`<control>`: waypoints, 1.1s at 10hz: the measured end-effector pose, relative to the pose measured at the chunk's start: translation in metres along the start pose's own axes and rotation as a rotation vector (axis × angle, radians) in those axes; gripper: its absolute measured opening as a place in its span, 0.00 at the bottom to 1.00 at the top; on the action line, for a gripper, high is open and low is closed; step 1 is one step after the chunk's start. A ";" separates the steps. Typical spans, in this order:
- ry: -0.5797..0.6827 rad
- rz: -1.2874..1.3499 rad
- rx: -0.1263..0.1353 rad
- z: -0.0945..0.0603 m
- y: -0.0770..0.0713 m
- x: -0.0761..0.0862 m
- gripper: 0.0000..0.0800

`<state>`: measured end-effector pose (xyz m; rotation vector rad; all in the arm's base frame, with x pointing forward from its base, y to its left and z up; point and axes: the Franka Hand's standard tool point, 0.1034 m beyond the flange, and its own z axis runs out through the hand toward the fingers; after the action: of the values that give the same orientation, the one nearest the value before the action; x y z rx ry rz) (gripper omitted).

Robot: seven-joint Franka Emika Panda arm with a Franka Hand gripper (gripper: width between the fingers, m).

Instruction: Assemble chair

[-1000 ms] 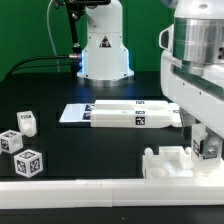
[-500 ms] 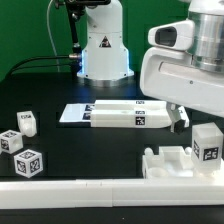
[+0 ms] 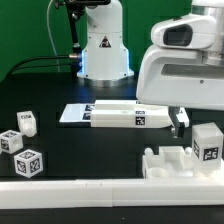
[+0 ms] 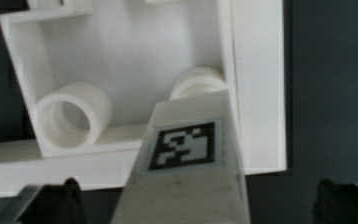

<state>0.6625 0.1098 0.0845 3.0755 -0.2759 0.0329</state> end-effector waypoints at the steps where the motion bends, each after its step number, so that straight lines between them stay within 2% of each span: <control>1: 0.000 0.017 0.000 0.000 0.000 0.000 0.75; 2: 0.000 0.033 0.001 0.000 0.000 0.000 0.50; 3: -0.001 0.137 0.001 0.000 0.000 0.000 0.50; 4: -0.001 0.190 0.001 0.001 0.000 0.000 0.36; 6: 0.044 0.448 0.006 0.001 -0.006 -0.003 0.36; 8: 0.080 0.763 0.016 0.001 -0.005 -0.006 0.36; 10: 0.044 1.070 0.062 0.002 0.000 -0.007 0.36; 11: 0.021 1.197 0.075 0.003 0.001 -0.007 0.36</control>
Offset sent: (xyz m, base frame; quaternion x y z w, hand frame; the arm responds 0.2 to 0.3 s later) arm 0.0000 0.0000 0.0000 0.0000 0.0000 0.1296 0.9916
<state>0.6554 0.1095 0.0817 2.4550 -2.0150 0.1172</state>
